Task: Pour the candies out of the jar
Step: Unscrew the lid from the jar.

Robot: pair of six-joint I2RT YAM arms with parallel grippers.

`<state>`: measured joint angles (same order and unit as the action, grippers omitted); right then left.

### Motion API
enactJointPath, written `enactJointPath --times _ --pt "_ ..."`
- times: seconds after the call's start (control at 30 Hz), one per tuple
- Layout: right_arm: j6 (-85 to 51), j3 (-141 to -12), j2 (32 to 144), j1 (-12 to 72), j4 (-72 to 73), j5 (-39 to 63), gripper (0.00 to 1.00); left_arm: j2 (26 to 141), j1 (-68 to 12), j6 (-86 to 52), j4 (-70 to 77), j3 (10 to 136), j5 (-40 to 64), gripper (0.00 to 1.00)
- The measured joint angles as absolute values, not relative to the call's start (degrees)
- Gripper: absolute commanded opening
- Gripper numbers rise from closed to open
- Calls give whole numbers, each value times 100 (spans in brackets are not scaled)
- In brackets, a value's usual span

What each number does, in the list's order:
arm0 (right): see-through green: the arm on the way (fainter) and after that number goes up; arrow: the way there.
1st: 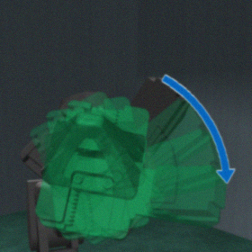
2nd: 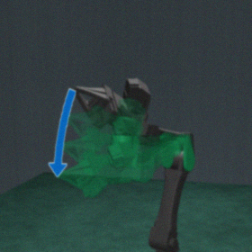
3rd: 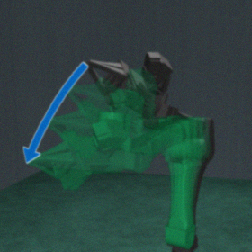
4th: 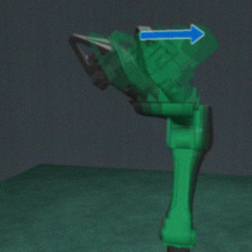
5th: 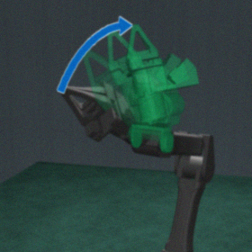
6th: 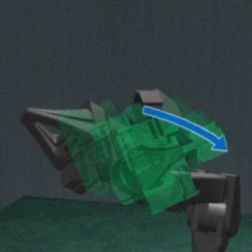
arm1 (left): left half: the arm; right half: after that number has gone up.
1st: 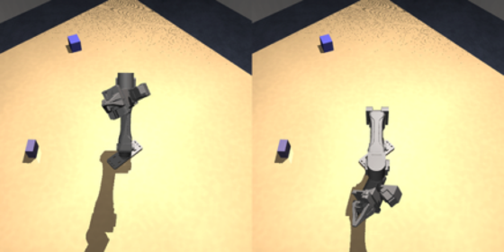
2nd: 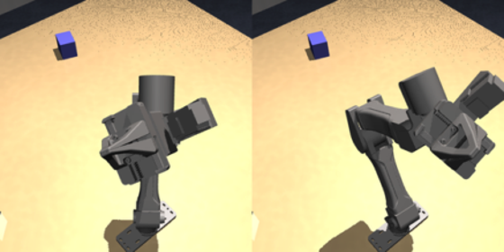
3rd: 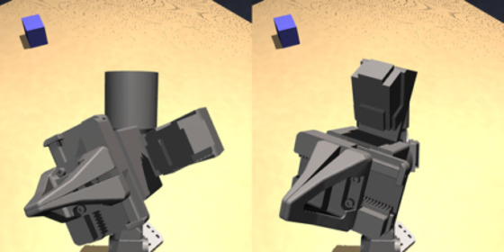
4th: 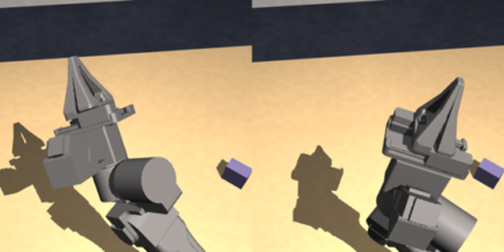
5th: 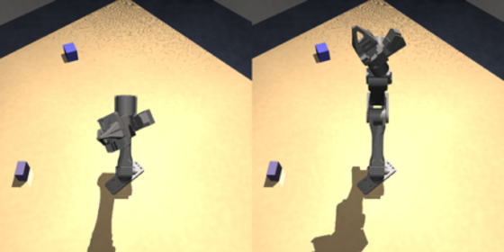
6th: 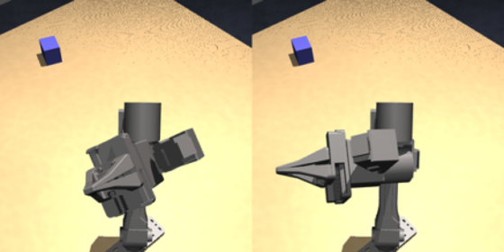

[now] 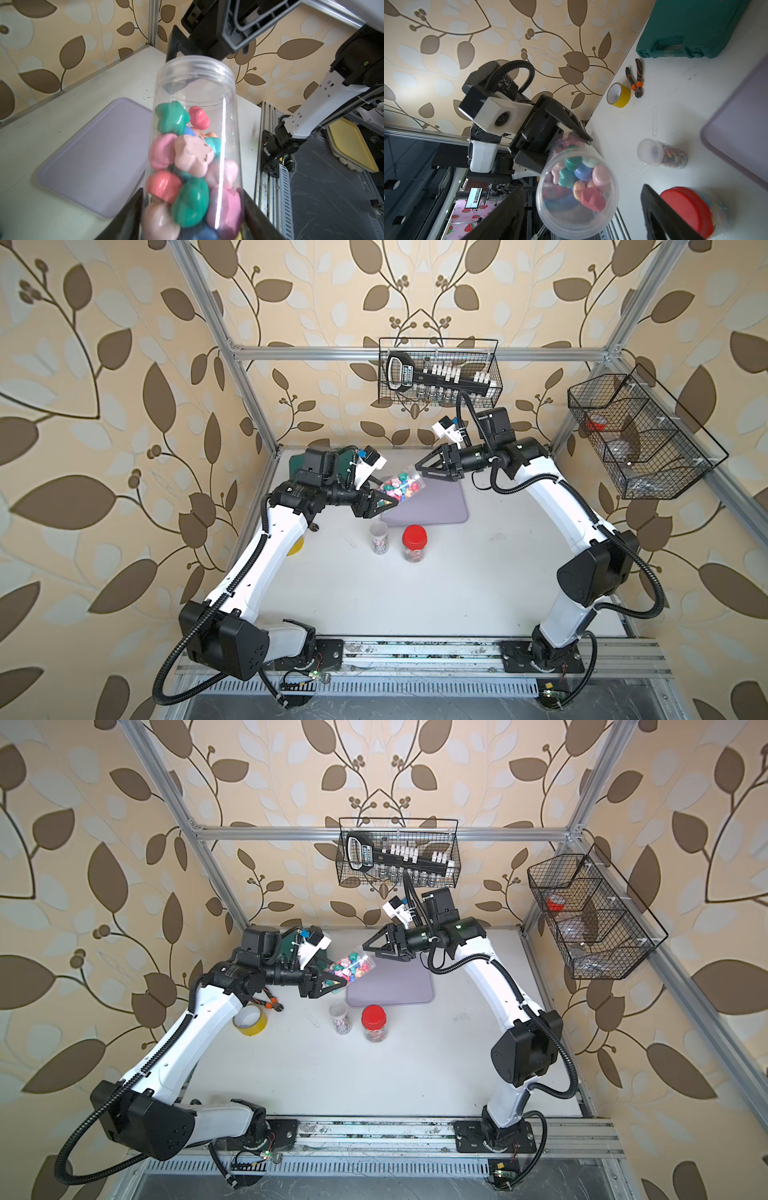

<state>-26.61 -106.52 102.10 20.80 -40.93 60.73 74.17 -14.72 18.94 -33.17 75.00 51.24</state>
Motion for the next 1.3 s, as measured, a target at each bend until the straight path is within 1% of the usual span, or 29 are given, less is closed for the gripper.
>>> enactJointPath --times 0.6,1.0,1.07,1.2,1.3 --pt "-2703 -10652 10328 2095 -4093 6333 76 7432 -1472 1785 -3280 7481 5249 57" --pt "-2696 -10652 10370 2104 -4091 6386 66 7496 -1472 1763 -3282 7481 5249 57" --pt "-2696 -10652 10370 2106 -4091 6386 67 7507 -1472 1761 -3282 7481 5249 57" --pt "-2672 -10652 10370 2126 -4101 6383 74 7518 -1472 1741 -3258 7481 5266 57" --pt "-2657 -10652 10370 2167 -4106 6386 74 7518 -1472 1730 -3201 7481 5345 57"
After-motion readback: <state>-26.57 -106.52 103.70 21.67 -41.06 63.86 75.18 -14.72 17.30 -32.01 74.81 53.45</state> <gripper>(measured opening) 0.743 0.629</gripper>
